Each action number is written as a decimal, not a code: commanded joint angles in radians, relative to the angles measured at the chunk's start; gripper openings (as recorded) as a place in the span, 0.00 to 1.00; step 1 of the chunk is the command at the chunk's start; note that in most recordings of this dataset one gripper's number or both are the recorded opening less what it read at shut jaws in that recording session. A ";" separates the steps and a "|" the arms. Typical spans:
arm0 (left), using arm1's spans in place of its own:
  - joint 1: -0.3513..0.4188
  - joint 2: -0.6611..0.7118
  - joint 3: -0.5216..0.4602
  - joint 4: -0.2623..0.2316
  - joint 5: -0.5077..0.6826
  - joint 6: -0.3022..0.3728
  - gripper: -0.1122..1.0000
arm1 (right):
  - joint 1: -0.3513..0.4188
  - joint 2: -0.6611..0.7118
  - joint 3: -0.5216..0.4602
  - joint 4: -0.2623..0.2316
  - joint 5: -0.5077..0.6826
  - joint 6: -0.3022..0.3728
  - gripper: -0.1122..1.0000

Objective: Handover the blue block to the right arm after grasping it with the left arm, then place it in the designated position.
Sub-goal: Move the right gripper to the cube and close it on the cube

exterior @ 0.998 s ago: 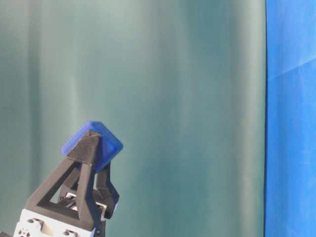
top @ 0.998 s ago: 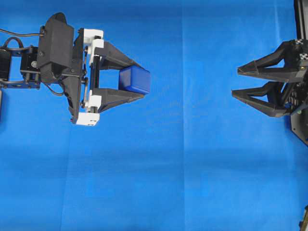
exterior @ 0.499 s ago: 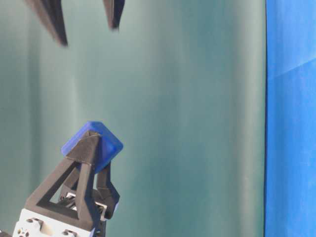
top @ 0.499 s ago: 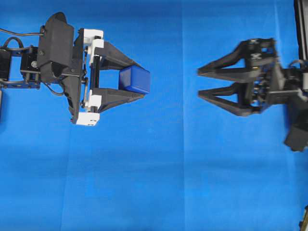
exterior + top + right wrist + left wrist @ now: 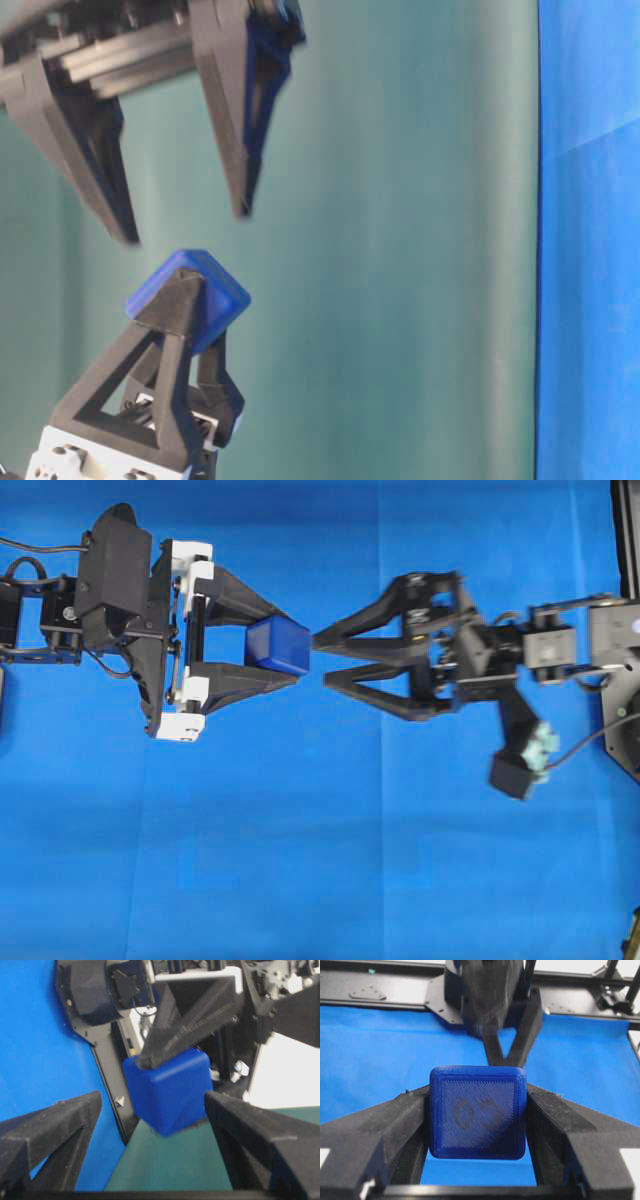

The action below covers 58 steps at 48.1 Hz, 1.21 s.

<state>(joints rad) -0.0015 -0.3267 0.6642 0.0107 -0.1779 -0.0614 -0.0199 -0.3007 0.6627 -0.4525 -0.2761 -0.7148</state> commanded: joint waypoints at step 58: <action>-0.031 -0.034 0.003 -0.002 -0.006 0.000 0.54 | 0.006 0.160 -0.216 0.018 0.061 0.005 0.52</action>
<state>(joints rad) -0.0184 -0.3436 0.6780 0.0061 -0.1779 -0.0660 -0.0092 -0.1273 0.4725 -0.4449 -0.2148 -0.7179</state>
